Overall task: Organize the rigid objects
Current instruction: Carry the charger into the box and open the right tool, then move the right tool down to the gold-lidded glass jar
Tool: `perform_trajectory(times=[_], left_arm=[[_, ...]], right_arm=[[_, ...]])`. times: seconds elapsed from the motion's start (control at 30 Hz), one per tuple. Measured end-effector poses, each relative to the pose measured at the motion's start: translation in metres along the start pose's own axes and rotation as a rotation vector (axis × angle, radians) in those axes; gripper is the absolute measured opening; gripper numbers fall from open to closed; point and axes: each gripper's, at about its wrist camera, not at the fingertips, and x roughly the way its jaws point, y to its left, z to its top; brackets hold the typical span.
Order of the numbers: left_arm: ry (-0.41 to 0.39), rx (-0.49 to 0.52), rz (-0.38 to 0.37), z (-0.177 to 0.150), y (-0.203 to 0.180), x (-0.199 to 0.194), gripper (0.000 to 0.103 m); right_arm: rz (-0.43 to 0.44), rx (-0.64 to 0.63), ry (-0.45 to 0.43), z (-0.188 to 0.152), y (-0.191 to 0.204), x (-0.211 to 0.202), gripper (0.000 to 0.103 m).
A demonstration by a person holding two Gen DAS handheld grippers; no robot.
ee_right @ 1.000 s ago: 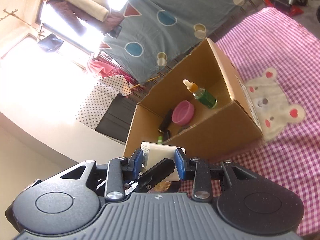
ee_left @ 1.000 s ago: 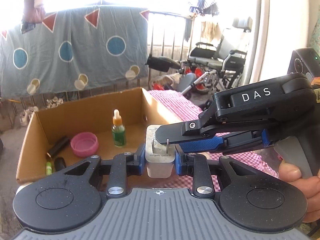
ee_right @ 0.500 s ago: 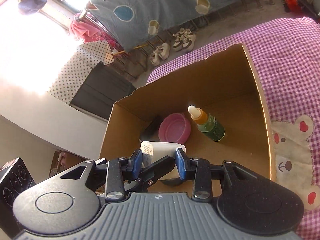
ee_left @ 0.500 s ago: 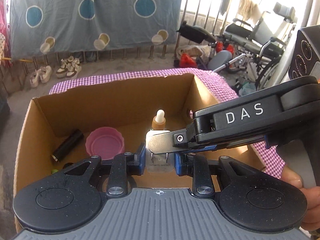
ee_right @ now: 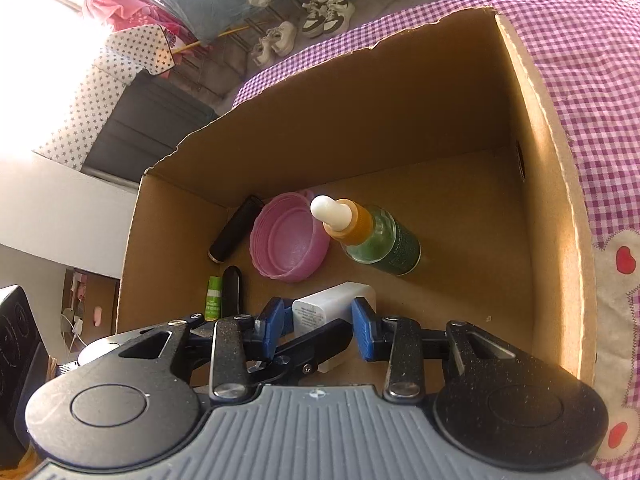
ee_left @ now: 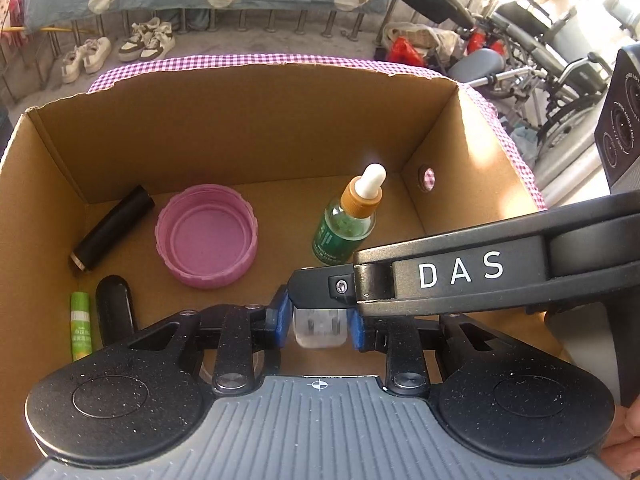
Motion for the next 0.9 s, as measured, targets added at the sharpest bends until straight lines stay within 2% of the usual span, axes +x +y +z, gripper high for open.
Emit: perform_trajectory(times=[0.13,0.27,0.3,0.4,0.47,0.53,0.67,0.77,0.9], left_arm=[[-0.017,-0.006,-0.010,-0.001,-0.001,-0.006,0.033],[-0.064,-0.002,-0.033,0.000,-0.005,-0.021,0.046],[-0.083,0.006,-0.030,-0.002,-0.007,-0.028,0.052],[-0.155,0.042,-0.035,-0.012,-0.016,-0.051,0.059],[-0.200,0.061,-0.039,-0.022,-0.020,-0.067,0.064],[-0.252,0.107,-0.043,-0.035,-0.025,-0.085,0.069],[-0.328,0.151,-0.069,-0.068,-0.028,-0.116,0.085],[-0.352,0.134,-0.121,-0.092,-0.024,-0.131,0.097],[-0.337,0.102,-0.150,-0.122,-0.010,-0.132,0.100]], right_arm=[[-0.010,-0.006,-0.026,-0.002,0.004,-0.003,0.044],[-0.011,-0.012,-0.083,-0.007,0.008,-0.018,0.044],[-0.003,-0.015,-0.102,-0.009,0.010,-0.024,0.044],[0.038,-0.030,-0.186,-0.026,0.015,-0.049,0.044],[0.074,-0.020,-0.247,-0.043,0.014,-0.070,0.045],[0.132,-0.004,-0.321,-0.070,0.010,-0.095,0.051],[0.226,0.040,-0.430,-0.122,-0.004,-0.130,0.054],[0.251,0.079,-0.462,-0.159,-0.014,-0.141,0.056],[0.270,0.109,-0.432,-0.192,-0.019,-0.135,0.056]])
